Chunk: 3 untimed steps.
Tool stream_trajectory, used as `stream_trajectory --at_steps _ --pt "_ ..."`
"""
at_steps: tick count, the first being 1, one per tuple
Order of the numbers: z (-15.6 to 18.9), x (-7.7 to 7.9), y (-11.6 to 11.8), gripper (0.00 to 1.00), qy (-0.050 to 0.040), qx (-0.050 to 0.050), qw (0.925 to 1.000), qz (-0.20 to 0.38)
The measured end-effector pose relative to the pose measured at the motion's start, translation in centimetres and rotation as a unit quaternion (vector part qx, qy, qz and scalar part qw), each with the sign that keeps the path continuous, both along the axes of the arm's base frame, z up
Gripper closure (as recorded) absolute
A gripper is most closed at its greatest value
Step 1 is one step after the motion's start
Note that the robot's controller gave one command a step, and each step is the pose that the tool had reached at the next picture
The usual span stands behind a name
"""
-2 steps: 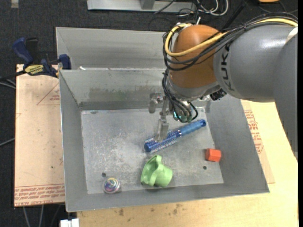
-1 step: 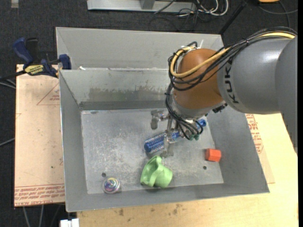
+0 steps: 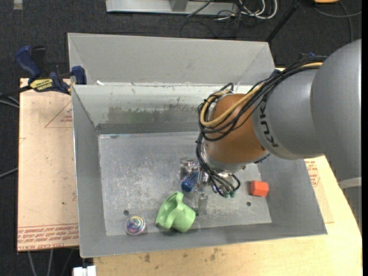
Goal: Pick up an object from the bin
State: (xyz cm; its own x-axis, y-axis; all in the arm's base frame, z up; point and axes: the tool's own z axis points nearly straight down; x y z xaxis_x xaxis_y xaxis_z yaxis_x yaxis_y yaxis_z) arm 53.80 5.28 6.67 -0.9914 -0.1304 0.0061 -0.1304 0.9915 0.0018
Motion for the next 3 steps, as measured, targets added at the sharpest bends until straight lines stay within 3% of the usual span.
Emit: stream_trajectory --at_steps 1,2,3 --pt "0.3 0.2 0.0 1.0 -0.0032 0.0 1.0 -0.001" --pt "11.4 -1.0 0.9 1.0 -0.0075 0.001 1.0 -0.003" --pt "19.2 -5.0 2.8 1.0 -0.0076 0.001 1.0 0.0"
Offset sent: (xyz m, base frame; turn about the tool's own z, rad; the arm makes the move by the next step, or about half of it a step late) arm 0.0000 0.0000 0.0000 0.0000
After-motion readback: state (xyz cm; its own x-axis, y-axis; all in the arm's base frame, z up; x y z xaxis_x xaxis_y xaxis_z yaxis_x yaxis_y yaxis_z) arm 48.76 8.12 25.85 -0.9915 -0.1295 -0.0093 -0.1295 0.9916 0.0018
